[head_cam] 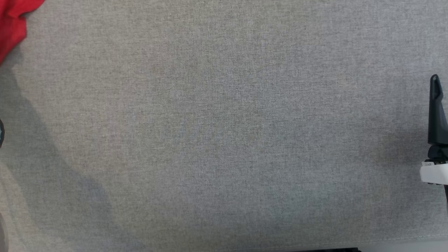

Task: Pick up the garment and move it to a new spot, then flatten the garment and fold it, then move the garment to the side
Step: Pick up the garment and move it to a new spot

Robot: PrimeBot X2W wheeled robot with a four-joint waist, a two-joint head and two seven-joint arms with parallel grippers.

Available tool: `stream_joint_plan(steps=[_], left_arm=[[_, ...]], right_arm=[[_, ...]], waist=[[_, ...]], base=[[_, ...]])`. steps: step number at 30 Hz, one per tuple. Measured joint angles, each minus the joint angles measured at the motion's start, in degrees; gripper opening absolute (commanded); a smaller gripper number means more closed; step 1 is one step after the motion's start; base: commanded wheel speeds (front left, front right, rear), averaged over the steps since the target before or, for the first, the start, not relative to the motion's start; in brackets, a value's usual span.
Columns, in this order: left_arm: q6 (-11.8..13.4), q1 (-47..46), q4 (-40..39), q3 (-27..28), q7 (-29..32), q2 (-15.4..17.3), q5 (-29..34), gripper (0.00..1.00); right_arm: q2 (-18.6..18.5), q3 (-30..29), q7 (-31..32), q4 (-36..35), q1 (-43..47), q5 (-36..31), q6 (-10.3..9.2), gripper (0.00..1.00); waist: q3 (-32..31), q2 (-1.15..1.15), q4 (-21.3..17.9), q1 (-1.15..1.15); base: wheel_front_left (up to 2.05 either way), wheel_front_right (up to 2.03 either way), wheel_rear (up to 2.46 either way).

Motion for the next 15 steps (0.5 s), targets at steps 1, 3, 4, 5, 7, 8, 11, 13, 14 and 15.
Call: stream_joint_plan(steps=[1, 3, 4, 5, 7, 8, 11, 13, 14, 15], left_arm=[[0.00, 0.00, -0.15, -0.26, -0.75, -0.07, 0.09, 0.00], [0.00, -0.02, -0.69, -0.64, -1.92, 0.04, 0.30, 0.00], [0.00, -0.03, -1.18, -0.85, -2.72, 0.13, 0.48, 0.00], [0.00, -0.07, -1.67, -0.99, -3.43, 0.19, 0.54, 0.00], [0.00, -0.21, -2.64, -1.05, -4.54, 0.13, 0.45, 0.00], [0.00, -0.30, -3.27, -0.99, -5.54, 0.02, 0.20, 0.00], [0.00, -0.39, -5.23, -2.27, -7.02, -0.20, 0.78, 0.00], [0.00, -0.57, -6.54, -3.14, -7.49, -0.49, 0.92, 0.00], [0.00, -0.68, -7.38, -3.63, -7.87, -0.55, 1.14, 0.00], [0.00, -0.88, -8.39, -4.15, -8.36, -0.56, 1.15, 0.00]], right_arm=[[0.04, 0.31, -0.02, 0.26, -0.03, 0.01, 0.00, 1.00], [0.25, 0.75, -0.10, 0.94, -0.10, 0.02, 0.00, 1.00], [0.45, 0.98, -0.25, 1.32, -0.25, 0.02, 0.00, 1.00], [0.66, 1.24, -0.53, 1.77, -0.28, 0.02, 0.00, 1.00], [1.00, 1.64, -0.89, 2.67, -0.34, 0.05, 0.00, 1.00], [1.16, 1.81, -1.14, 3.18, -0.40, 0.04, 0.00, 1.00], [1.89, 2.90, -1.77, 4.59, -0.65, 0.08, 0.00, 1.00], [2.42, 3.68, -2.10, 5.54, -0.97, 0.15, 0.00, 1.00], [2.67, 4.04, -2.31, 6.08, -1.15, 0.22, 0.00, 1.00], [2.92, 4.35, -2.55, 6.67, -1.24, 0.29, 0.00, 1.00]], waist=[[-0.38, 0.00, 0.07, 0.00], [-1.16, 0.00, 0.17, 0.00], [-1.66, 0.00, 0.22, 0.00], [-2.17, 0.00, 0.25, 0.00], [-3.21, 0.00, 0.31, 0.00], [-3.83, 0.00, 0.36, 0.00], [-5.81, 0.00, 0.51, 0.00], [-7.20, 0.00, 0.60, 0.00], [-7.99, 0.00, 0.62, 0.00], [-8.81, 0.00, 0.62, 0.00]], base=[[0.00, 0.00, 0.00], [0.00, 0.00, 0.00], [0.00, 0.00, 0.00], [0.00, 0.00, 0.00], [0.00, 0.00, 0.00], [0.00, 0.00, 0.00], [0.00, 0.00, 0.00], [0.00, 0.00, 0.00], [0.00, 0.00, 0.00], [0.00, 0.00, 0.00]])
